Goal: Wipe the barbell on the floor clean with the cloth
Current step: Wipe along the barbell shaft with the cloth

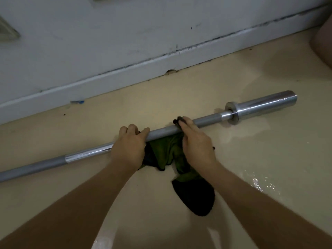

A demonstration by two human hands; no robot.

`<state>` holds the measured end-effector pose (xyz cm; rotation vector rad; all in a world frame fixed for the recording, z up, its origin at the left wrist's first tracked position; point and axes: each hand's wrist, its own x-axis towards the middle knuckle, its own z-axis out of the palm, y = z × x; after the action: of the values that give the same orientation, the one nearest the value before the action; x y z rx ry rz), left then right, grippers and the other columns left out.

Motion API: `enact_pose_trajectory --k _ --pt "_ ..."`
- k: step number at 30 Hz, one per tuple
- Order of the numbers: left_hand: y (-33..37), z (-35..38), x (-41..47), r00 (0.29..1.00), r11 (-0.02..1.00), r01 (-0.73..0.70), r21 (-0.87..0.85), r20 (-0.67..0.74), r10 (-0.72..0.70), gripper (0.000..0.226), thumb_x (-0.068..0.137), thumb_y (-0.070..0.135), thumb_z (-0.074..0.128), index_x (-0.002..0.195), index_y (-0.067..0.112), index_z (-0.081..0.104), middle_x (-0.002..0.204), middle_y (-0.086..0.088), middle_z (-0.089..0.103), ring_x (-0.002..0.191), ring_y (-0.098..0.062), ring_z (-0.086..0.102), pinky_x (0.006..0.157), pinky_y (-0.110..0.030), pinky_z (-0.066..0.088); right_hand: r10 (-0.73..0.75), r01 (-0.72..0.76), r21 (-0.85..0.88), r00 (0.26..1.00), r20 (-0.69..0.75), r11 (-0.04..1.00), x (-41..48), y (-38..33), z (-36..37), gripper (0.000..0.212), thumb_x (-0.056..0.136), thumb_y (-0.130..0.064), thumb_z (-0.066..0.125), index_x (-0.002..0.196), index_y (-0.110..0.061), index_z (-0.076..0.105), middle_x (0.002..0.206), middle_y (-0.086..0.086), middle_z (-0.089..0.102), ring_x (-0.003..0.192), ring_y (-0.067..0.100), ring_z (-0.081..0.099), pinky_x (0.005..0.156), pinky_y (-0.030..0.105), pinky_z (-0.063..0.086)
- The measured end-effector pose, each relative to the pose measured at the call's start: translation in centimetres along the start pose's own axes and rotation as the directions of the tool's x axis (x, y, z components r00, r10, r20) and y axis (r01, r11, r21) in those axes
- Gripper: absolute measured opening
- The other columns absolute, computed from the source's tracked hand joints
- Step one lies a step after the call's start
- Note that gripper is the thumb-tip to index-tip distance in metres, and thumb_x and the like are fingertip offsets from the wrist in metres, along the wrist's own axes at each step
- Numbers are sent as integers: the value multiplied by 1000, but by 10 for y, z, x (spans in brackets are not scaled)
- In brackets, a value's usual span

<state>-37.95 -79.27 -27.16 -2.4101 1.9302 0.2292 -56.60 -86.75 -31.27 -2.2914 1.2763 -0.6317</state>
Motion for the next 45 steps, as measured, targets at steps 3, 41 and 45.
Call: enact_pose_trajectory --k 3,41,45 --pt "-16 9 -5 992 997 -68 -26 -104 64 55 71 4 75 123 13 59 93 -16 60 82 -36 52 60 -38 49 13 -10 -73 999 37 997 9 44 -39 55 82 4 52 131 -20 54 141 -3 49 106 27 63 86 34 52" --pt "-133 -49 -42 975 997 -45 60 219 31 36 95 29 46 123 6 47 95 -14 62 80 -26 58 63 -32 40 115 80 -460 917 381 884 43 -106 21 46 86 -21 51 129 -8 43 126 13 49 117 32 39 93 39 36" --pt "-137 -57 -33 960 986 -148 -76 227 162 30 93 34 50 108 8 56 98 -10 61 88 -23 58 70 -30 42 -13 211 -464 919 395 860 46 -131 38 31 82 -19 59 113 -17 54 110 2 59 110 27 43 79 38 35"
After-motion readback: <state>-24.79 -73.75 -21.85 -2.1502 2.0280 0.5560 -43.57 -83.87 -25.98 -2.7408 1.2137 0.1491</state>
